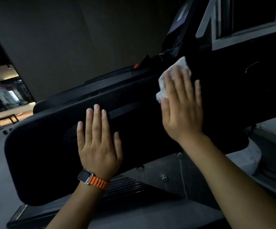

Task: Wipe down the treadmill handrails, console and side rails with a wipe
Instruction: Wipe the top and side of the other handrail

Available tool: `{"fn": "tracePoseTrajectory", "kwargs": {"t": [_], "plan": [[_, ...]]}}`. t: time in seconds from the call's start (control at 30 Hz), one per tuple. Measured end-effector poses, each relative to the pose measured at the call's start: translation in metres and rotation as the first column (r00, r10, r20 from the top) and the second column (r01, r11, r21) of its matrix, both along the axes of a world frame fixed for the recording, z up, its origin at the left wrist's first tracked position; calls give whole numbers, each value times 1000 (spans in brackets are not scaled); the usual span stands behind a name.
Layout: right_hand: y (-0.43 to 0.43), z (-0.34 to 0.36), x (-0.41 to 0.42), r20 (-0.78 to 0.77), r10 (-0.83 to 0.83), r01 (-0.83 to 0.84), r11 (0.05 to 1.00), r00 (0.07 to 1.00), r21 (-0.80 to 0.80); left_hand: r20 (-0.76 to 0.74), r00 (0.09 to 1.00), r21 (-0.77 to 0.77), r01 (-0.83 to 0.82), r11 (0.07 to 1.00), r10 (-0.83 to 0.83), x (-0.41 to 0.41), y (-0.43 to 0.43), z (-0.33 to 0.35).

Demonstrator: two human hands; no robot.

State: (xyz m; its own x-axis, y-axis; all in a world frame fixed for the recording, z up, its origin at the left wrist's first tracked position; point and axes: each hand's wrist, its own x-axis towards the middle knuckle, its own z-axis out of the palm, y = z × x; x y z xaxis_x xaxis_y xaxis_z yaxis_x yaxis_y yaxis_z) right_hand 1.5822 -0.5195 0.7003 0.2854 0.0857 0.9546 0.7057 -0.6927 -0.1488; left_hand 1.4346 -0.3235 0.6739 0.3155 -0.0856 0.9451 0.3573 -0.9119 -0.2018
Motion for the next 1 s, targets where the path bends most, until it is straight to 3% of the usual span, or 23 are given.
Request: {"fn": "tracePoseTrajectory", "kwargs": {"t": [0.07, 0.17, 0.23, 0.37, 0.5, 0.53, 0.63, 0.67, 0.8, 0.83, 0.93, 1.0], "plan": [[8, 4, -10, -71, 23, -15, 994, 997, 109, 1, 1000, -2, -1, 1000, 1, 0, -1, 0], [31, -12, -29, 9, 136, -136, 990, 991, -33, 2, 1000, 7, -2, 1000, 2, 0, 0, 0], [19, -22, -18, 54, 128, -125, 990, 990, -63, 3, 1000, 10, 0, 1000, 0, -1, 0, -1], [5, -33, -7, -54, 89, -75, 975, 995, 209, 3, 1000, 2, -8, 1000, 8, 0, -1, -1], [17, -70, -16, 94, 117, -111, 992, 989, -66, -1, 1000, 9, -3, 1000, 3, 0, 0, -1], [8, -74, -7, 102, 101, -96, 994, 990, -56, 0, 1000, 7, -2, 1000, 2, 0, 0, -1], [-5, -72, 5, -61, 71, -55, 971, 996, 235, 5, 1000, -1, 0, 1000, 0, 1, -1, -2], [1, -73, -1, -86, 92, -67, 962, 992, 265, 6, 1000, -1, 0, 1000, 0, 1, -2, -1], [13, -110, -8, 116, 120, -108, 989, 986, -105, 7, 1000, -1, 0, 1000, 0, 0, -2, -1], [2, -113, 2, 114, 100, -89, 991, 989, -97, 8, 1000, -4, -2, 1000, 2, 0, -2, -2], [-5, -107, 7, -60, 65, -52, 979, 996, 198, 14, 1000, -14, -11, 1000, 12, 1, -4, -2], [13, -115, -9, -59, 98, -89, 988, 993, 129, 13, 1000, -15, -15, 1000, 15, 1, -5, -2]]}}
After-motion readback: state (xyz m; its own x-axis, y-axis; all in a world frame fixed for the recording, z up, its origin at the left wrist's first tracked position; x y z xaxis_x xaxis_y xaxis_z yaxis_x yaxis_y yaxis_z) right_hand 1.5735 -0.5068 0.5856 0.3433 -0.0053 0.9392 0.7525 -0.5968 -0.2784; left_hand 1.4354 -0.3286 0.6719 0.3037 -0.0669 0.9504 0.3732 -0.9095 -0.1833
